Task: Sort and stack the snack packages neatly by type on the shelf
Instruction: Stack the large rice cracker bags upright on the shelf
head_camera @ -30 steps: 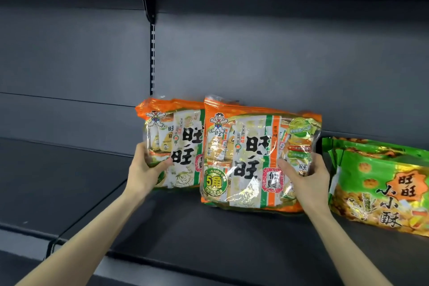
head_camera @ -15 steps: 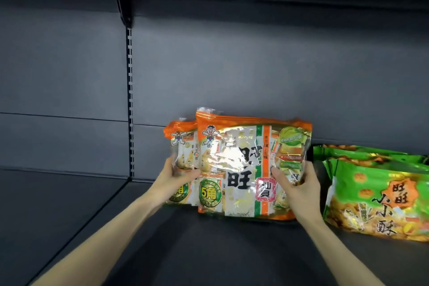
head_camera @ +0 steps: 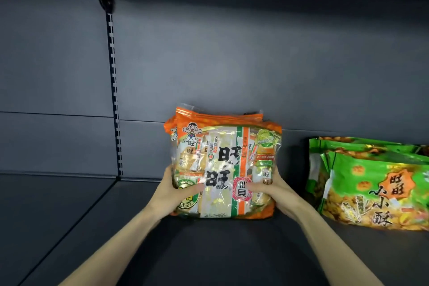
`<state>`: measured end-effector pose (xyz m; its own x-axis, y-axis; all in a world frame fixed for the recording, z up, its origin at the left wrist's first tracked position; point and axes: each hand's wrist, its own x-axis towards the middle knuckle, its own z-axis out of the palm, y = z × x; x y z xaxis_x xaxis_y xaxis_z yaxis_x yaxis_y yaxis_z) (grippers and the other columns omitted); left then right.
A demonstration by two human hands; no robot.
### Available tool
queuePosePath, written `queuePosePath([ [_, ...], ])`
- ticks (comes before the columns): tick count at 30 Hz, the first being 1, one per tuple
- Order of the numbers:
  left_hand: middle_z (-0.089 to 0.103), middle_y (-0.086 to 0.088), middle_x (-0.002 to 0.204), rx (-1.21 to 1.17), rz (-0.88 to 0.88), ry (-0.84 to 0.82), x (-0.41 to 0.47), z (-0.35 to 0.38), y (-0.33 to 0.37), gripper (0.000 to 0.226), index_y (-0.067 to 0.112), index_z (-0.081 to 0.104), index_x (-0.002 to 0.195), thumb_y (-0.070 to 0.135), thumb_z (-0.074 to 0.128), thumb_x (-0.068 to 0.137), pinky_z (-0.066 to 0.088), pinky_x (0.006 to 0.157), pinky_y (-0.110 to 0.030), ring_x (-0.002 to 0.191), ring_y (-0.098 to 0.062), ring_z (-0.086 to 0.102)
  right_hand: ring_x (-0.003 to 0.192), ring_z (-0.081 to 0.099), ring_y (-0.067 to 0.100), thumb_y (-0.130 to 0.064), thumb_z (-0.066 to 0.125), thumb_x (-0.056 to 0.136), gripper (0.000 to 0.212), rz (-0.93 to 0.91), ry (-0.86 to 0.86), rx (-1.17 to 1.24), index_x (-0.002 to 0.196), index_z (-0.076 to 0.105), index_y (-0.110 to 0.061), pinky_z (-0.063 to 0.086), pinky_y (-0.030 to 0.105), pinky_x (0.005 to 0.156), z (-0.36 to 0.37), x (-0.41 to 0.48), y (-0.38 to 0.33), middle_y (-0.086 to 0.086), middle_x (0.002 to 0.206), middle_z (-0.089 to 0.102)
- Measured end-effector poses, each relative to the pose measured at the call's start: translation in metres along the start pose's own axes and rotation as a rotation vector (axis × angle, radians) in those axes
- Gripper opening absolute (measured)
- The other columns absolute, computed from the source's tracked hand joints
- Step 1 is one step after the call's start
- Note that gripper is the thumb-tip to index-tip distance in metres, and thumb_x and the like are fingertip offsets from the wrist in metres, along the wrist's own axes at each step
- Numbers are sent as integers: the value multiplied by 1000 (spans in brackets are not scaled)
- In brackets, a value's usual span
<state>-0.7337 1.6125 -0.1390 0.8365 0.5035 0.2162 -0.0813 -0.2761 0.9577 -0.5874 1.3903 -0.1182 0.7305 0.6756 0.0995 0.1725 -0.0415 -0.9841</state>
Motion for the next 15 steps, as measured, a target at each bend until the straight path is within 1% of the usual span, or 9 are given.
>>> queuePosePath([
  [2,63,12,115,2,29,-54,0,-2,-2,82,29,35,134,23,84,67,49,76,-17,99,0,63,108,62,8,-8,86,61,104,-19,-20,-56,140,24,-33,49,22,82,2,0,0,-8,122,61],
  [4,66,12,111,9,46,-82,-1,-3,-1,77,29,40,131,18,83,68,52,75,-16,95,2,65,99,64,1,-4,84,66,91,-50,12,-83,134,31,-34,51,17,72,4,-1,-2,-10,118,63],
  [5,67,11,109,7,61,-87,-1,-2,0,74,29,43,130,17,83,69,53,76,-16,94,2,65,95,66,0,-4,83,67,85,-76,33,-90,130,36,-34,52,15,70,4,-2,-2,-9,115,65],
  [6,68,12,108,11,81,-78,-2,-2,0,73,29,46,129,17,83,68,53,81,-18,95,2,65,93,67,1,-5,83,66,80,-103,64,-101,128,40,-33,54,16,71,3,-3,-1,-8,113,67],
  [8,69,16,108,41,125,-10,-1,0,-2,75,29,47,130,22,84,66,50,92,-24,98,3,64,93,69,3,-9,85,64,72,-137,139,-125,121,47,-32,56,24,79,2,-3,0,-10,107,70],
  [10,68,19,107,84,166,41,-2,4,-2,77,31,43,132,28,83,66,49,93,-26,98,6,63,93,69,6,-13,85,65,64,-168,202,-151,114,51,-35,56,36,87,2,-3,1,-10,104,71],
  [12,63,24,114,122,181,46,-3,10,0,89,34,29,141,31,81,68,49,93,-25,101,6,62,96,67,6,-19,85,65,66,-185,231,-179,117,48,-38,55,37,88,1,-3,2,-13,106,69],
  [13,57,25,120,131,176,41,-3,12,1,99,33,15,147,31,79,71,46,94,-24,104,4,60,97,66,4,-20,86,65,74,-190,229,-187,123,43,-38,55,32,86,1,-3,1,-15,108,67],
  [15,45,22,130,126,140,41,-2,13,1,115,29,-8,149,30,78,73,40,97,-23,113,0,51,99,61,-3,-12,86,64,96,-202,188,-189,134,26,-39,52,17,76,-1,-4,0,-18,114,61],
])
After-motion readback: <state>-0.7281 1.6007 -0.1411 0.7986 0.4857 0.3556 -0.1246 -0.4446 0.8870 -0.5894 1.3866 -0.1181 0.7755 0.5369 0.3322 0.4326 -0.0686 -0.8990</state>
